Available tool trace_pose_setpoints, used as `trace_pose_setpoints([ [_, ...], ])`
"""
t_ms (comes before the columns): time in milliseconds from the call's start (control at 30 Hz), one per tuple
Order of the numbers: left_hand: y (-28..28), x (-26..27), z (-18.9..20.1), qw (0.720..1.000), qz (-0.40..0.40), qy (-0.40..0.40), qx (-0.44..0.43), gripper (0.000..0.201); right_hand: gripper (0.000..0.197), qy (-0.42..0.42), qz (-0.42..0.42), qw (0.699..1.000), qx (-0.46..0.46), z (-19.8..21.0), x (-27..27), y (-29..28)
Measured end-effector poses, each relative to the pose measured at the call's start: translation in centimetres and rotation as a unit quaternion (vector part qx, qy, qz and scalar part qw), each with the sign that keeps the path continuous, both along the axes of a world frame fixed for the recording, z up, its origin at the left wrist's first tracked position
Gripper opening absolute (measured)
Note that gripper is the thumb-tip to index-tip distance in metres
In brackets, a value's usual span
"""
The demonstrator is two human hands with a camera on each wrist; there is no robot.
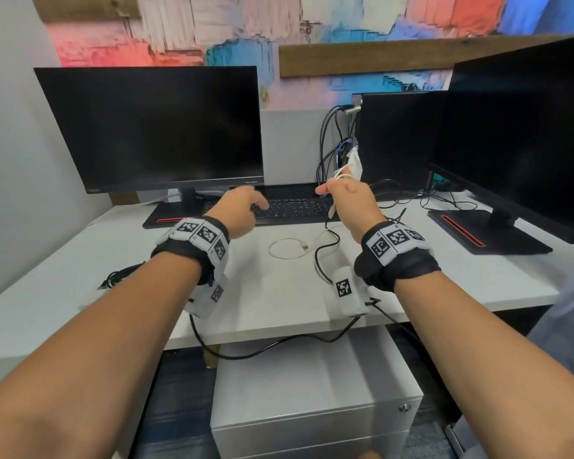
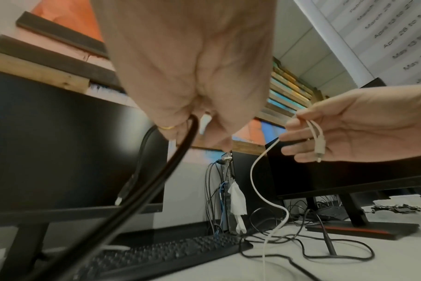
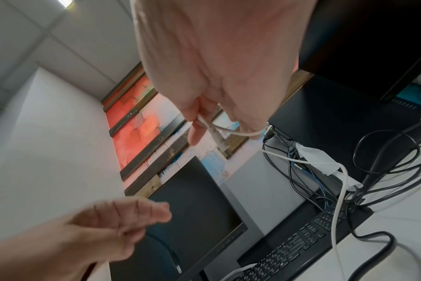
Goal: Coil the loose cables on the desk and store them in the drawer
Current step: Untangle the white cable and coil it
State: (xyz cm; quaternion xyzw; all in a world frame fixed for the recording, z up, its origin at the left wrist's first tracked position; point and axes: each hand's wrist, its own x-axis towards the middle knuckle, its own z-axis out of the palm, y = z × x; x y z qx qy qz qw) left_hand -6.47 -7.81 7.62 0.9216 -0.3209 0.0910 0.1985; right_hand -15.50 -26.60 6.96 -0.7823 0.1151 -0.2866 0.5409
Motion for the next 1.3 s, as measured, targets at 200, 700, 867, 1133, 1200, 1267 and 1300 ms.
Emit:
trace_pose_setpoints([
  [200, -0.7, 0.4, 3.5, 0.983, -0.105, -0.094, 0.115, 0.047, 0.030, 0.037, 0.027, 0.999, 0.020, -0.3, -0.1, -1.1],
  [700, -2.1, -1.6, 5.1, 0.963, -0.183, 0.010, -0.197, 0.043, 0.031, 0.023, 0.166, 0.986, 0.025, -0.7, 0.9, 2.1],
  [867, -1.4, -2.2, 4.8, 0.957, -0.183, 0.015, -0.225, 0.043, 0.024, 0.011, 0.232, 0.972, 0.038, -0.9, 1.6, 4.4],
  [1133, 1.1, -1.7, 5.1, 0.948, -0.154, 0.008, -0.279, 0.038, 0.013, 0.022, 0.286, 0.958, 0.012, -0.4, 2.6, 7.0],
  [1200, 2.0, -1.4, 5.4, 0.944, -0.153, -0.002, -0.292, 0.036, 0.020, 0.038, 0.277, 0.959, -0.031, -0.1, 2.9, 7.6],
  [1267, 2.9, -1.1, 5.7, 0.941, -0.151, -0.008, -0.303, 0.035, 0.019, 0.042, 0.264, 0.962, -0.062, 0.1, 3.4, 8.0],
  [1300, 3.3, -1.0, 5.6, 0.940, -0.151, -0.008, -0.305, 0.034, 0.017, 0.042, 0.255, 0.964, -0.062, 0.3, 3.7, 8.1],
])
